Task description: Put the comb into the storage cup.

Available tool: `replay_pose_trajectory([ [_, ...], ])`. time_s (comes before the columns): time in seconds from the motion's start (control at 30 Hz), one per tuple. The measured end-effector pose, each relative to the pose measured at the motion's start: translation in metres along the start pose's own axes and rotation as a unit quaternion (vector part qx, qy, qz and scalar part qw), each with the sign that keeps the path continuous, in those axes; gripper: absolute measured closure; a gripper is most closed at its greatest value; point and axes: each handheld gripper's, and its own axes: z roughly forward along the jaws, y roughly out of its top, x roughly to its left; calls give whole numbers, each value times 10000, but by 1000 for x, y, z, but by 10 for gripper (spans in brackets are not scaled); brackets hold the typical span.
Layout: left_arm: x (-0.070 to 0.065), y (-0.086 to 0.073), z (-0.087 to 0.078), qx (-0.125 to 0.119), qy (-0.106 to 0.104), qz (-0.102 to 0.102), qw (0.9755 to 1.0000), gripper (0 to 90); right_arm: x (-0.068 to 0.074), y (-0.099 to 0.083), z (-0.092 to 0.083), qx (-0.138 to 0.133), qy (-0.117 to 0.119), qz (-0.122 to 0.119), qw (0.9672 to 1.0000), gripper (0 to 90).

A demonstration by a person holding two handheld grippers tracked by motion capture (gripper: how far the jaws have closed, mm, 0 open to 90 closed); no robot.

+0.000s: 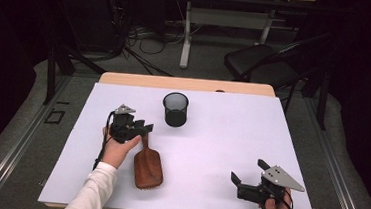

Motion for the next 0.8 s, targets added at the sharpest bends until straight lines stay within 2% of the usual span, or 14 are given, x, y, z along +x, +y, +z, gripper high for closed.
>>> replay_pose_trajectory([
  [0.1, -4, -2, 7, 138, 35, 95, 9999, 631, 0, 0, 0, 16, 0, 7, 10000, 0],
  [0.17, -6, -3, 11, 265, 132, 205, 9994, 682, 0, -1, 1, 8, 3, 5, 10000, 0],
  [0.33, -7, -6, 18, 548, 310, 438, 9971, 840, -1, -1, 1, 15, 26, 2, 10000, 0],
  [0.43, -6, -7, 21, 661, 371, 482, 9960, 895, -1, -1, 1, 57, 30, 7, 10000, 0],
  [0.67, -1, -11, 28, 826, 231, 420, 9954, 900, 0, -1, 2, 78, 64, -17, 9999, 0],
  [0.8, 1, -12, 30, 909, 236, 385, 9948, 900, 0, -1, 2, 82, 74, -31, 9999, 0],
])
